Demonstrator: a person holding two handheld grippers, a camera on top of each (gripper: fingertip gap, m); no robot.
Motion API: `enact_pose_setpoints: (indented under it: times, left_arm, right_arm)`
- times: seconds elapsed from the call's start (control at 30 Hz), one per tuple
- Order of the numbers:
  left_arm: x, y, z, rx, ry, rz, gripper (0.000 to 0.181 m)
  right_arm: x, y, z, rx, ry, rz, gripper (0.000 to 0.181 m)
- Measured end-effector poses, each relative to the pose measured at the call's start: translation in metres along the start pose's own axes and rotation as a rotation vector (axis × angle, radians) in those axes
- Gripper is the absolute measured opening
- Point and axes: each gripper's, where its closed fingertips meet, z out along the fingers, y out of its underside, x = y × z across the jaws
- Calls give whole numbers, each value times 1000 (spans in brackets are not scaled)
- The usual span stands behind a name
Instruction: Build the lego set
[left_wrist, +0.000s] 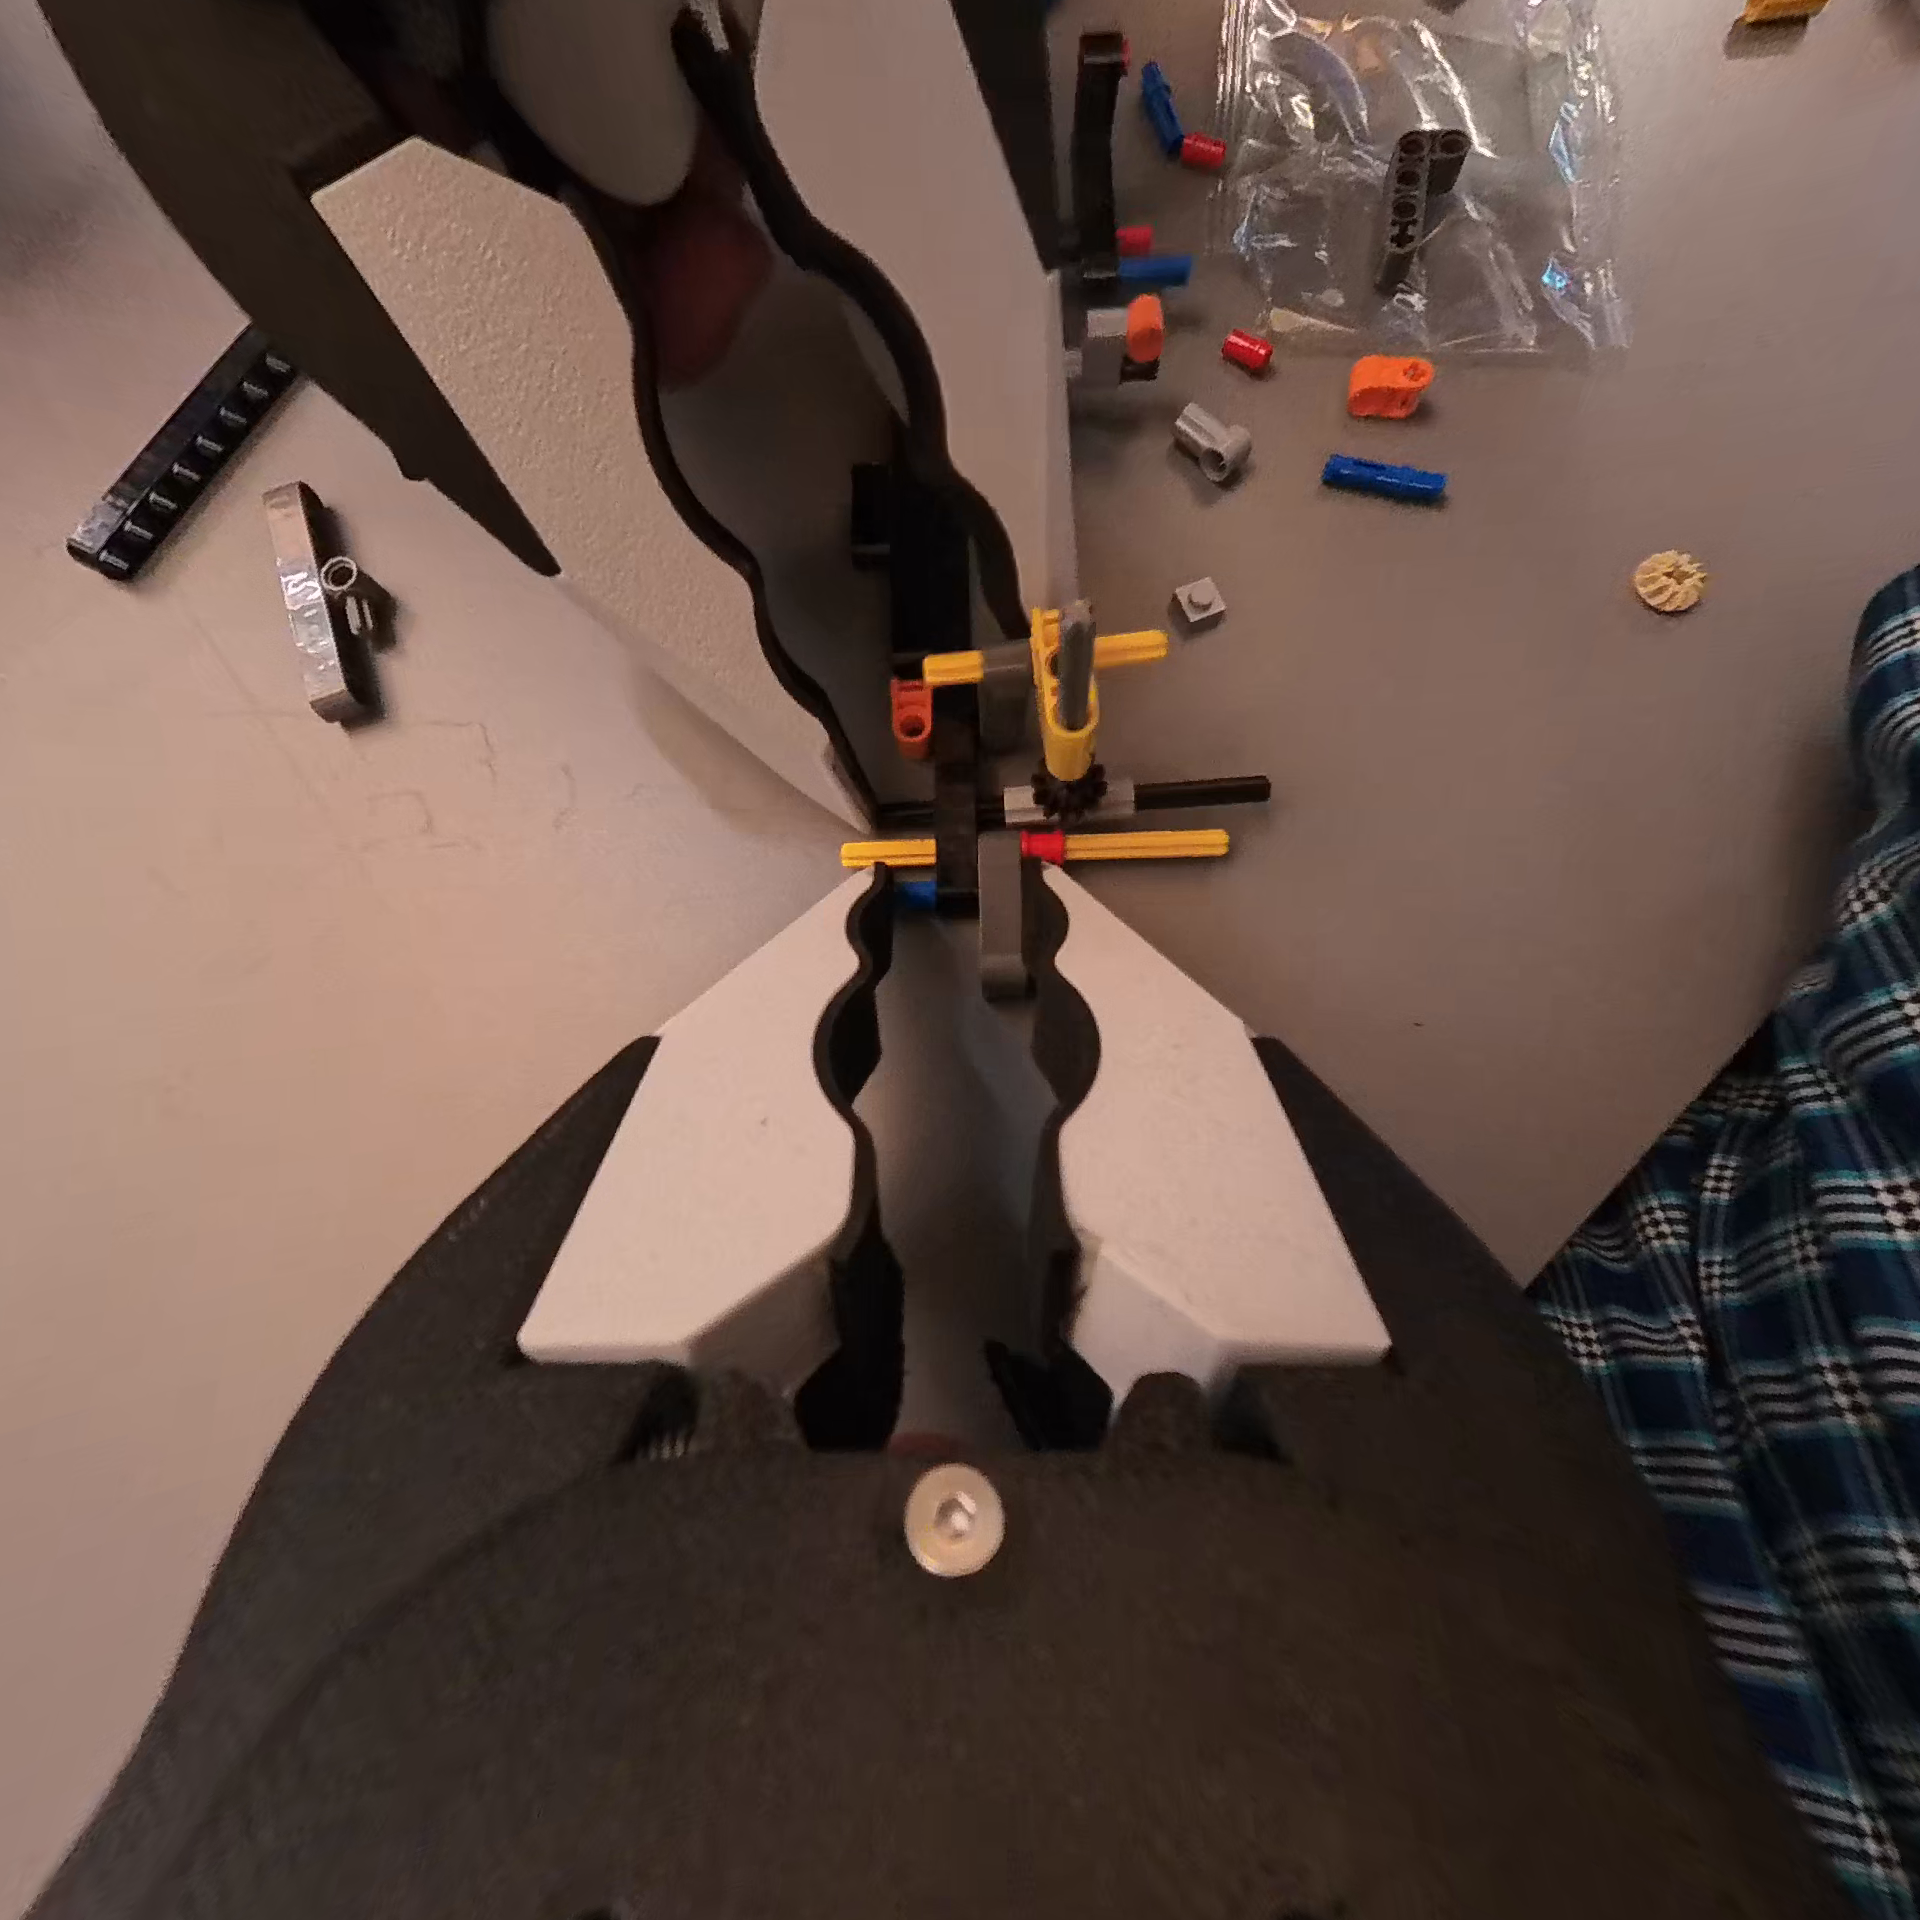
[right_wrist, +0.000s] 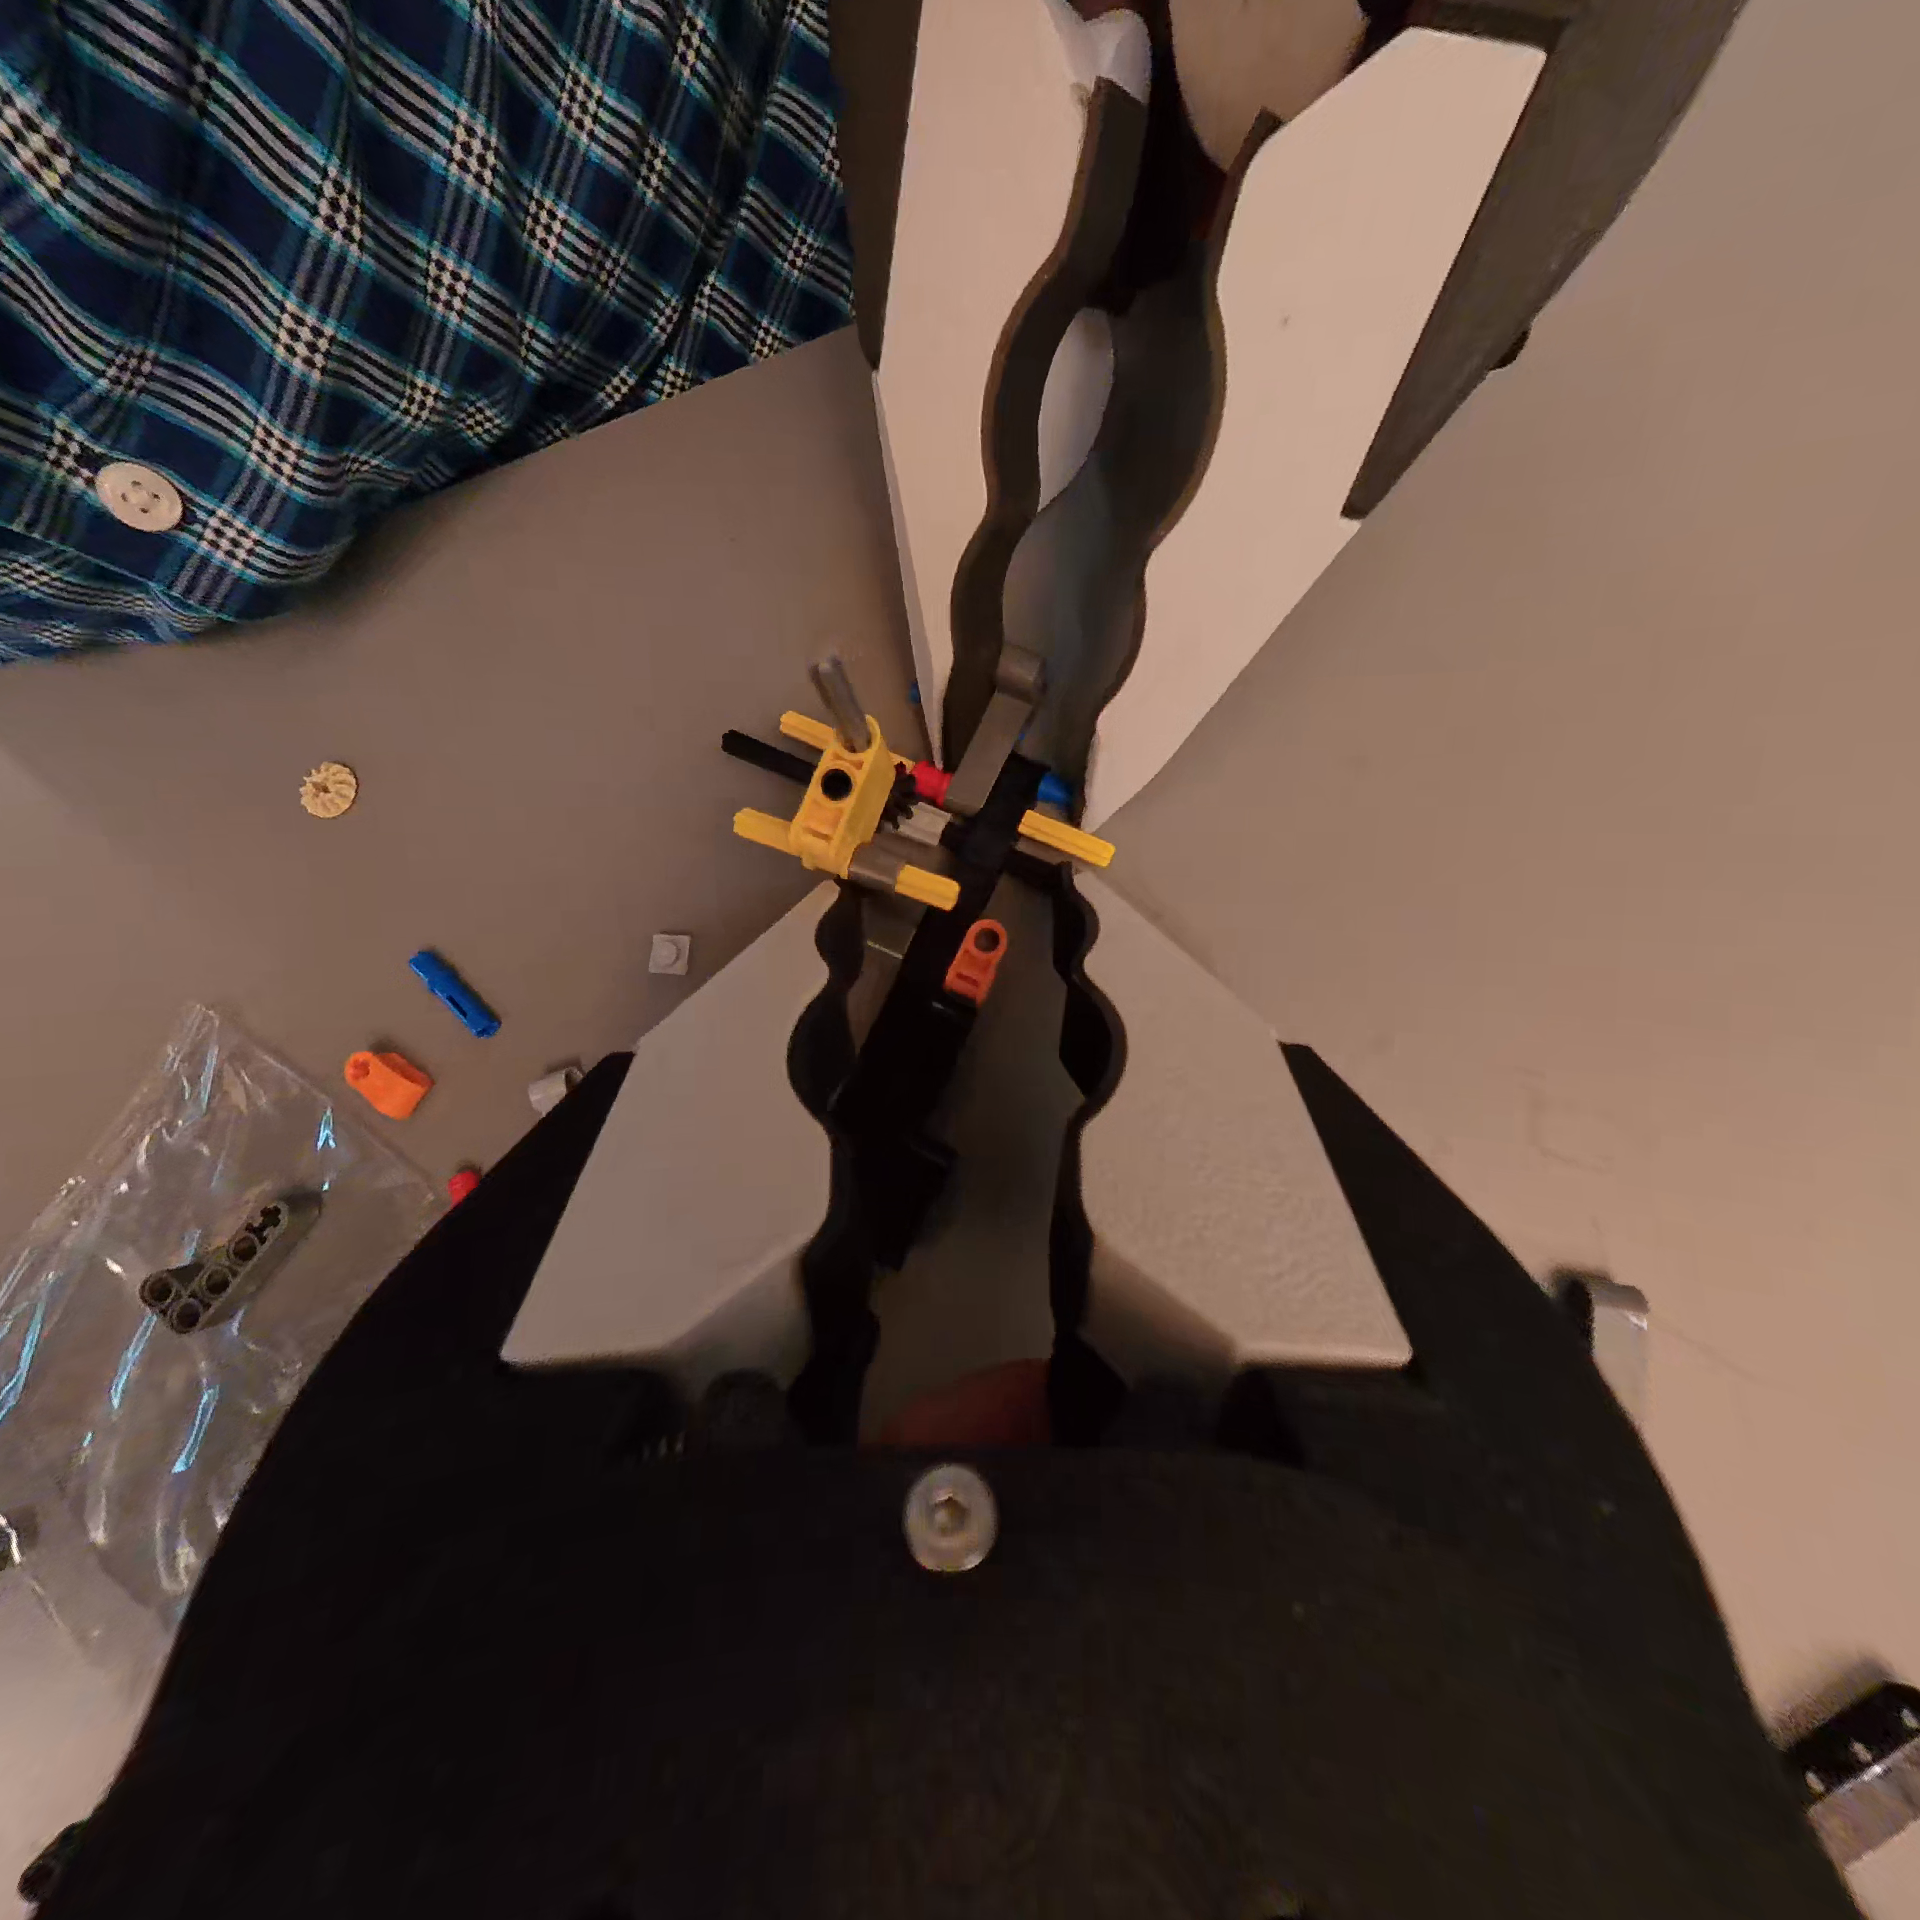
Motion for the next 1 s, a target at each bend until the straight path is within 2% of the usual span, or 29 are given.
enact_pose_setpoints:
  times: [0.33, 0.4, 0.5, 0.67, 0.7, 0.83, 1.0]
  left_arm:
    - [-1, -1, 1, 6, 4, -18, 22]
    - [-2, -1, 1, 6, 2, -22, 22]
    - [-3, -1, 1, 7, 2, -28, 22]
    - [-3, -1, 0, 8, 5, -32, 22]
    - [-3, -2, 0, 8, 5, -33, 22]
    - [-3, -2, 0, 7, 4, -31, 22]
    - [-3, -1, 0, 8, 1, -28, 22]
  right_arm:
    - [-3, 3, -5, 39, -43, 14, 43]
    - [-1, 6, -6, 30, -34, 0, 27]
    - [-1, 6, -6, 27, -33, -5, 24]
    - [4, 9, -10, -4, 16, -10, 46]
    - [3, 8, -8, 4, 16, -16, 46]
    - [4, 5, -4, 20, 21, -46, 35]
    - [2, 4, -4, 38, 30, -61, 33]
